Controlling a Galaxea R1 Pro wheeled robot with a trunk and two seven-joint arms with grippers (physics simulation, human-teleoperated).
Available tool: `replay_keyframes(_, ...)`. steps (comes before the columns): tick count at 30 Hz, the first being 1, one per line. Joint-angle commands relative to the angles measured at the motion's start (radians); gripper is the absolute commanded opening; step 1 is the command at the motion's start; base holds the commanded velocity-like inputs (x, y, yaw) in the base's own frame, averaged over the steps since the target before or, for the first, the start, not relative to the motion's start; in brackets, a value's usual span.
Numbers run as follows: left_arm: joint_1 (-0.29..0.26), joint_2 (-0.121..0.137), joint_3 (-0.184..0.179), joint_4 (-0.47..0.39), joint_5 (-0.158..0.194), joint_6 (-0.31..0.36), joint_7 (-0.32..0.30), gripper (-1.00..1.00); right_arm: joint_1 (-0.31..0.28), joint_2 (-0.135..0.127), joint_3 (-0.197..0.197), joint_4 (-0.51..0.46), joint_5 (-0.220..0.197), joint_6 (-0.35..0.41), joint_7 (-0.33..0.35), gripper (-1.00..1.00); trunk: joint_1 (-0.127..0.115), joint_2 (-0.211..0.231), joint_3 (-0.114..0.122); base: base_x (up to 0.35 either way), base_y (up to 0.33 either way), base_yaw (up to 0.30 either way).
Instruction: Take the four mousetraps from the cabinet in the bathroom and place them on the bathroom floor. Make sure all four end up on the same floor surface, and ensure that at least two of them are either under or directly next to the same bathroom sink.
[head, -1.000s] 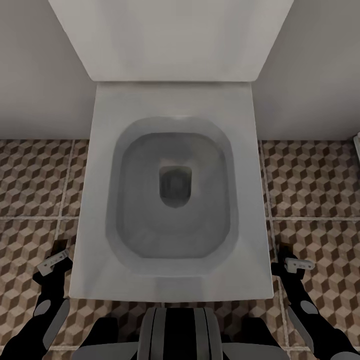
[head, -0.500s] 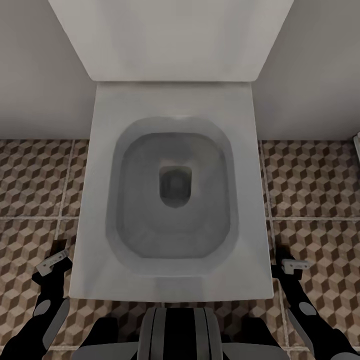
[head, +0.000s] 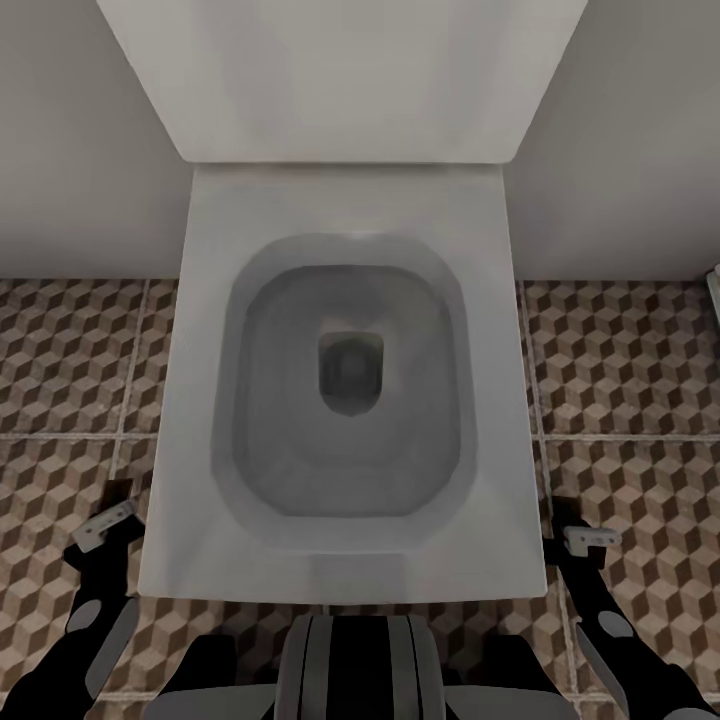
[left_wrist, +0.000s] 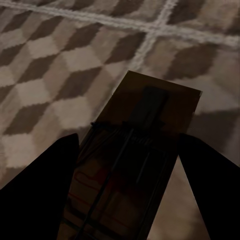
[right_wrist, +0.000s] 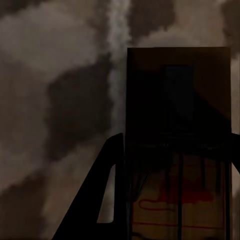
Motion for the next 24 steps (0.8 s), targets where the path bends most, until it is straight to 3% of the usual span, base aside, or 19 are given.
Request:
replay_keyframes(1, 0.000, 0.001, 0.001, 0.000, 0.005, -0.003, 0.003, -1.00, 0.000, 0.000, 0.011, 0.009, -0.009, -0.002, -0.003, -1.00, 0.000, 0.000, -0.001, 0.000, 0.000, 0.000)
replay_keyframes(24, 0.000, -0.002, 0.009, 0.000, 0.003, -0.003, 0.003, -1.00, 0.000, 0.000, 0.010, 0.013, 0.002, -0.003, -0.003, -1.00, 0.001, -0.001, -0.001, 0.000, 0.000, 0.000)
